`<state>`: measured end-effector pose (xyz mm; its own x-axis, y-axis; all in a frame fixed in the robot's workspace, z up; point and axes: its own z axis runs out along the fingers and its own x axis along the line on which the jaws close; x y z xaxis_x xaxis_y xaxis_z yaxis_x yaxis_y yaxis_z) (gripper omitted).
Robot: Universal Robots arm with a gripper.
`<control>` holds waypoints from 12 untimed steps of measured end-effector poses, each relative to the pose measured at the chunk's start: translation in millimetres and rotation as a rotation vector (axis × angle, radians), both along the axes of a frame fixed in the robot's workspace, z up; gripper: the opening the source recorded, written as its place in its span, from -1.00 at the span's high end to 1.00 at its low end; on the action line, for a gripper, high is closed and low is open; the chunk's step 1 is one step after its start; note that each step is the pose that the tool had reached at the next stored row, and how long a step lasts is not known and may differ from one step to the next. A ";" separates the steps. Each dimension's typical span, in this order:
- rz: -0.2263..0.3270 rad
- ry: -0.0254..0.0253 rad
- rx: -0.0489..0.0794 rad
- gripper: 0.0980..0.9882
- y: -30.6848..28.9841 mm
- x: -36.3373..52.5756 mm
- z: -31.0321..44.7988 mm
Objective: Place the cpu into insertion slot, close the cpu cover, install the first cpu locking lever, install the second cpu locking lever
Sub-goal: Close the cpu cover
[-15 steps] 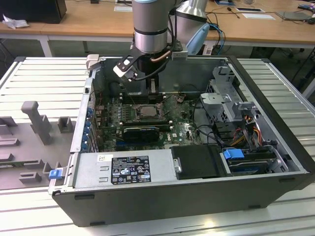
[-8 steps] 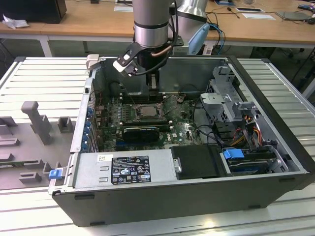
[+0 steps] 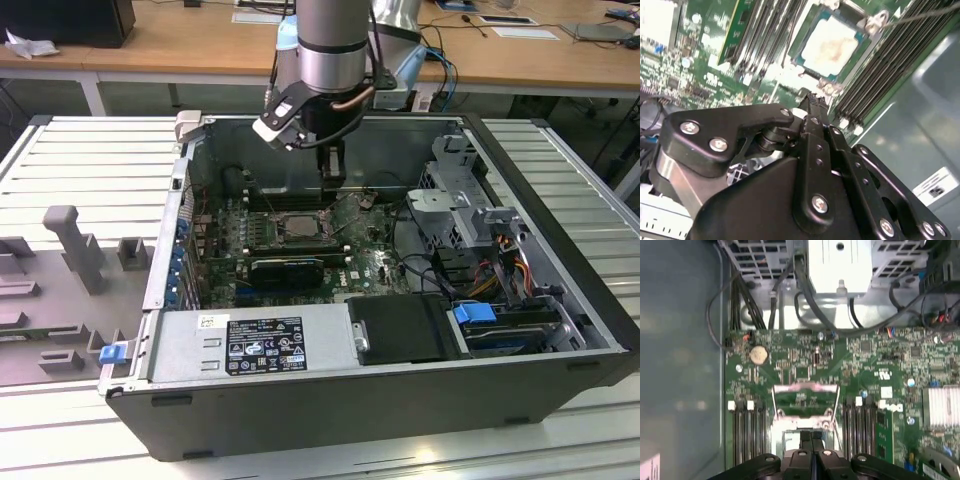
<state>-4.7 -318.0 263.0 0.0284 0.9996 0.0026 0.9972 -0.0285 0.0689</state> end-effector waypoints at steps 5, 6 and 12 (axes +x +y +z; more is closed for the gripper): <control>0.000 0.0016 0.000 0.98 0.1 21.1 0.0; 0.000 0.0015 0.000 0.98 0.0 23.4 -0.1; 0.025 0.0027 0.000 0.98 0.0 48.2 -1.2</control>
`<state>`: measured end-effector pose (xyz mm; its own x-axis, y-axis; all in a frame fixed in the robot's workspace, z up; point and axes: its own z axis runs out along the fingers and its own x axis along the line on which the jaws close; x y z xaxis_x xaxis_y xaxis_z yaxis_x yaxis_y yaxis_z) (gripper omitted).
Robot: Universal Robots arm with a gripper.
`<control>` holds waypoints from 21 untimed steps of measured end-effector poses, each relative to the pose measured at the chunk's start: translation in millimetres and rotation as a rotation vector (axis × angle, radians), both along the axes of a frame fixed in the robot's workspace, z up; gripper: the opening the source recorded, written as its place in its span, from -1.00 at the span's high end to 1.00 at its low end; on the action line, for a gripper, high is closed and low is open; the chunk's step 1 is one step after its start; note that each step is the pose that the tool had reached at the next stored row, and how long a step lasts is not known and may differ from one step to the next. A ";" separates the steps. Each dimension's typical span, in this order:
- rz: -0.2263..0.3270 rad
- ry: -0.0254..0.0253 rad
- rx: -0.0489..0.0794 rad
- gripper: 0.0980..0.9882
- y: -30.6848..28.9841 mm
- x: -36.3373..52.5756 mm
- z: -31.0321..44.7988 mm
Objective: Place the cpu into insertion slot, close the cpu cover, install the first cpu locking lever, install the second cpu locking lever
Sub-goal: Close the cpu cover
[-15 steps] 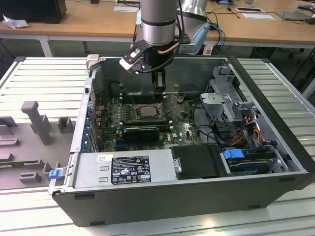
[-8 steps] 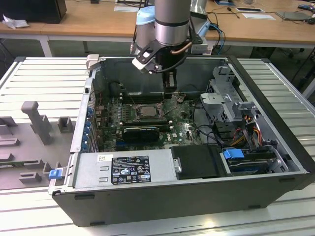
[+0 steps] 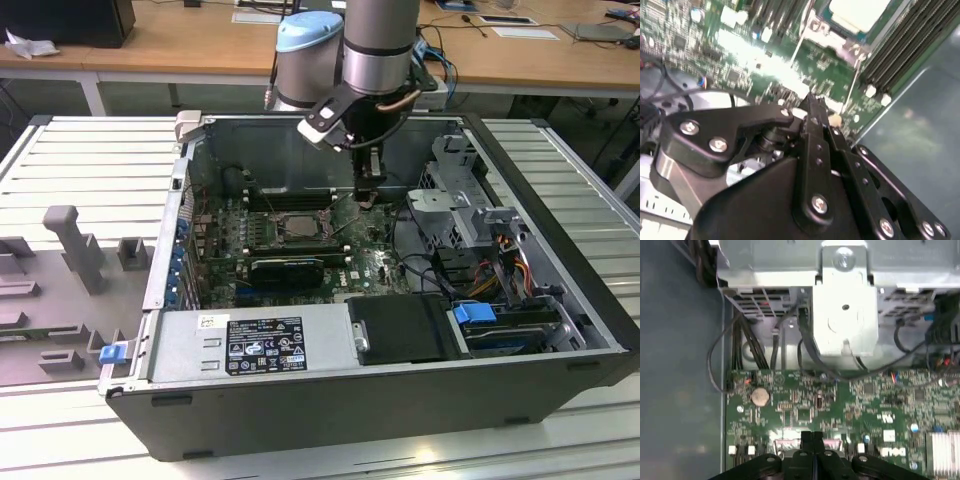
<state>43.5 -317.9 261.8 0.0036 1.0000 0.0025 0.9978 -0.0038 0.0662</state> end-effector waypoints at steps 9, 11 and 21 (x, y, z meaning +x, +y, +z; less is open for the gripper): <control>0.037 0.0394 0.005 0.98 0.5 14.4 -12.8; 0.037 0.0406 0.005 0.98 0.5 12.1 -12.7; 0.038 0.0405 0.005 0.98 0.5 -1.0 -12.8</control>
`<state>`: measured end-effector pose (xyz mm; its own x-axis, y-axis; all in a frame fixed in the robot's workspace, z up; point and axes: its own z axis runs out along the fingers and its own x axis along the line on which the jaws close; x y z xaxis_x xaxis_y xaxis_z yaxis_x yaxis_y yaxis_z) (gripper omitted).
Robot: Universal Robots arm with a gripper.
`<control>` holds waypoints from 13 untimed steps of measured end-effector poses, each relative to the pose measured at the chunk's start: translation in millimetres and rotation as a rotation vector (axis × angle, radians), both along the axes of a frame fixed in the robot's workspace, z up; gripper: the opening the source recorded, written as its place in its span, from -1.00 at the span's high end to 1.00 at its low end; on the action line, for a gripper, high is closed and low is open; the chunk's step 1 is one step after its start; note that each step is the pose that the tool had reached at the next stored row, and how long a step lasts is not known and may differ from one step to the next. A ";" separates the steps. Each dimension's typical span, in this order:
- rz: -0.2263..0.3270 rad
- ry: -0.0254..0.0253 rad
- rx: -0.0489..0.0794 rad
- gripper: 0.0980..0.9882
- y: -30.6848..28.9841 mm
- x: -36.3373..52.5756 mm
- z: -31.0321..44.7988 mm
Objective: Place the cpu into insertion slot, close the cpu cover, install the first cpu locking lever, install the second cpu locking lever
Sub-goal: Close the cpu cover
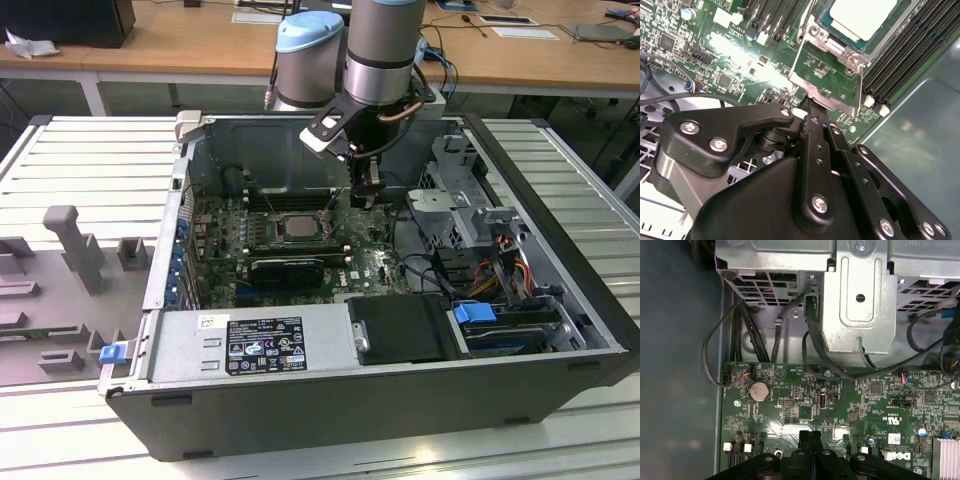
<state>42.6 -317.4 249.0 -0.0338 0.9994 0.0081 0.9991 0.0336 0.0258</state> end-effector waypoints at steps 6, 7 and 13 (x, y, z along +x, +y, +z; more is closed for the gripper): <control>0.000 -0.0017 0.000 0.98 0.0 -10.7 0.0; 0.000 -0.0021 0.000 0.98 0.0 -11.8 0.0; 0.000 -0.0059 0.000 0.98 0.0 -21.2 0.0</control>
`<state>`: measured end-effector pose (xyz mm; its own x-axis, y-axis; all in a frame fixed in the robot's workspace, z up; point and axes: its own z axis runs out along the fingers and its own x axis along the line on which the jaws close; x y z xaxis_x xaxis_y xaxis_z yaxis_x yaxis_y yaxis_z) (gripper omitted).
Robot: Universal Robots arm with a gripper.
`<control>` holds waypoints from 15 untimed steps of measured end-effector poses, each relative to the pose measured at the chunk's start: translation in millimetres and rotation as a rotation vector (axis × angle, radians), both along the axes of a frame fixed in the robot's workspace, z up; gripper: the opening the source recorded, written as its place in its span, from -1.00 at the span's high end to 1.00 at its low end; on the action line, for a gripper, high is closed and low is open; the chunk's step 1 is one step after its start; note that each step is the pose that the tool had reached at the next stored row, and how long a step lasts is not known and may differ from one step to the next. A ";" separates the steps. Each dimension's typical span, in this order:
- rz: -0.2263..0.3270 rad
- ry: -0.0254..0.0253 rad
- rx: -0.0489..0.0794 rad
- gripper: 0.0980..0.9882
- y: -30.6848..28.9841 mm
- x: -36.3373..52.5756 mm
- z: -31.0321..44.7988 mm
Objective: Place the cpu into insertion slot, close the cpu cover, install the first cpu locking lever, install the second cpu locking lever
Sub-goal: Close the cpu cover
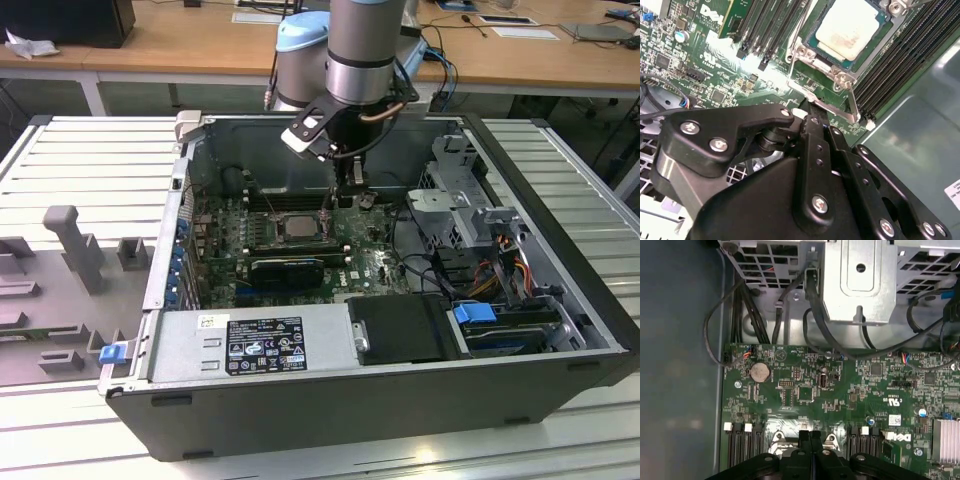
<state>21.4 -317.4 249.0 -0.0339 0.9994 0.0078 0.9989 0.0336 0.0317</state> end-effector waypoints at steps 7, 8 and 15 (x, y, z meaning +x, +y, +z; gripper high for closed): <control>0.000 -0.0039 0.000 0.98 0.0 -20.2 -0.1; 0.000 -0.0050 0.000 0.98 0.0 -25.1 -0.3; 0.019 -0.0062 0.001 0.98 0.0 -34.0 -16.0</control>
